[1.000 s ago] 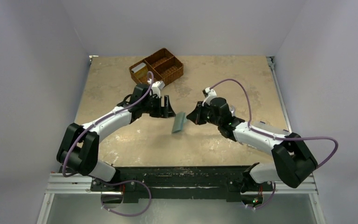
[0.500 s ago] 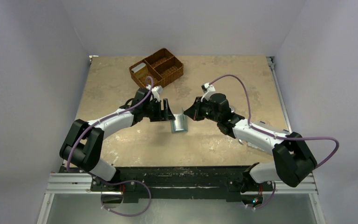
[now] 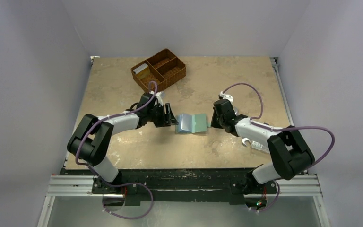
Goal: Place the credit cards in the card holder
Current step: Open the card holder at the center of the board, then turn over the card slot in the card holder.
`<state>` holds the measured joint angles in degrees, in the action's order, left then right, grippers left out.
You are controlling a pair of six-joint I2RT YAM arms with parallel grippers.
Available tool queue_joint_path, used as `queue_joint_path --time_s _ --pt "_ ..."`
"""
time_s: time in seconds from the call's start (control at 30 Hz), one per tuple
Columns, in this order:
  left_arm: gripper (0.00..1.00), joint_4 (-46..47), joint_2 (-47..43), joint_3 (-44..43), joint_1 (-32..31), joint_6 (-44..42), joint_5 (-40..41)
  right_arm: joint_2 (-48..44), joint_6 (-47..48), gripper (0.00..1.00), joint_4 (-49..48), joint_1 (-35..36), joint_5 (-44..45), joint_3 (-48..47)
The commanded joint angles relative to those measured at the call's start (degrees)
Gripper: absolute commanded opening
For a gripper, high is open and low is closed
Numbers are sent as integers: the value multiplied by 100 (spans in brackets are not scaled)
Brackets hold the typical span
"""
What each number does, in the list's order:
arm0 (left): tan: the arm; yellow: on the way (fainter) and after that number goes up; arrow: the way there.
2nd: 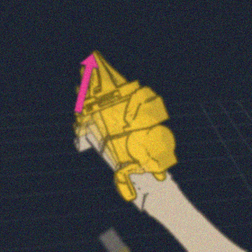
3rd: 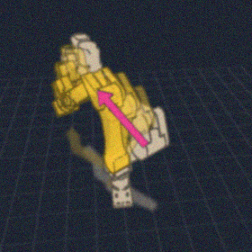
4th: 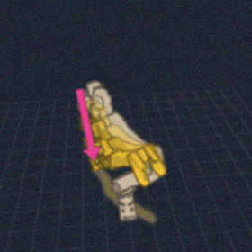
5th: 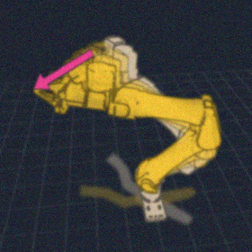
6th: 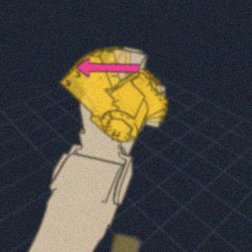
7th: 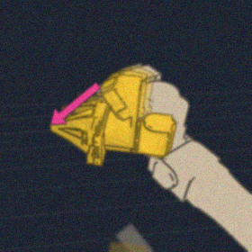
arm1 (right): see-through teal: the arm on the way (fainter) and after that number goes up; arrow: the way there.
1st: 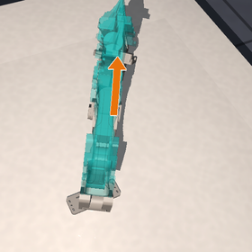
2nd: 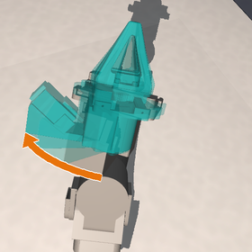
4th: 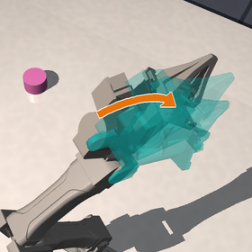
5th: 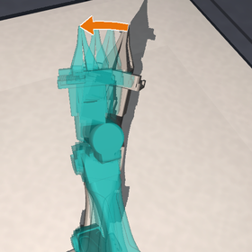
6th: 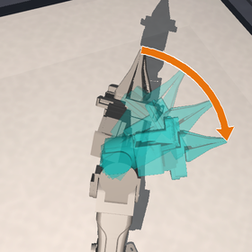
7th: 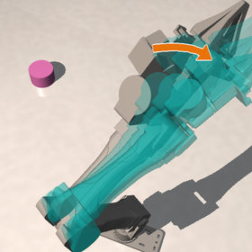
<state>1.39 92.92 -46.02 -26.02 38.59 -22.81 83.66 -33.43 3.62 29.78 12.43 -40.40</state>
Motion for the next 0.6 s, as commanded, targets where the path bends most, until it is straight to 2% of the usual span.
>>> queue_joint_path --time_s 0.0,0.07,0.13,0.2,0.3,0.37,0.43,0.5,0.57 --pt "53 427 217 114 -26 246 -193 185 -47 1 274 -86 221 -239" --pt "50 494 258 170 -25 255 -204 228 -21 7 242 -213 37 -213" --pt "47 568 292 238 -25 279 -229 136 88 19 266 -248 39 -235" --pt "44 601 332 282 -26 275 -235 -94 399 32 544 -182 618 -403" --pt "42 640 386 316 -24 261 -239 -610 779 52 1014 283 1391 -765" --pt "41 654 431 317 -25 260 -236 -856 1119 65 981 731 1452 -984" --pt "39 657 483 313 -26 247 -243 -817 1214 73 842 1004 724 -1256" --pt "37 669 506 340 -26 246 -231 -508 982 74 672 1025 -219 -1493" --pt "36 655 503 368 -25 251 -185 -149 746 74 617 1100 -454 -1698"
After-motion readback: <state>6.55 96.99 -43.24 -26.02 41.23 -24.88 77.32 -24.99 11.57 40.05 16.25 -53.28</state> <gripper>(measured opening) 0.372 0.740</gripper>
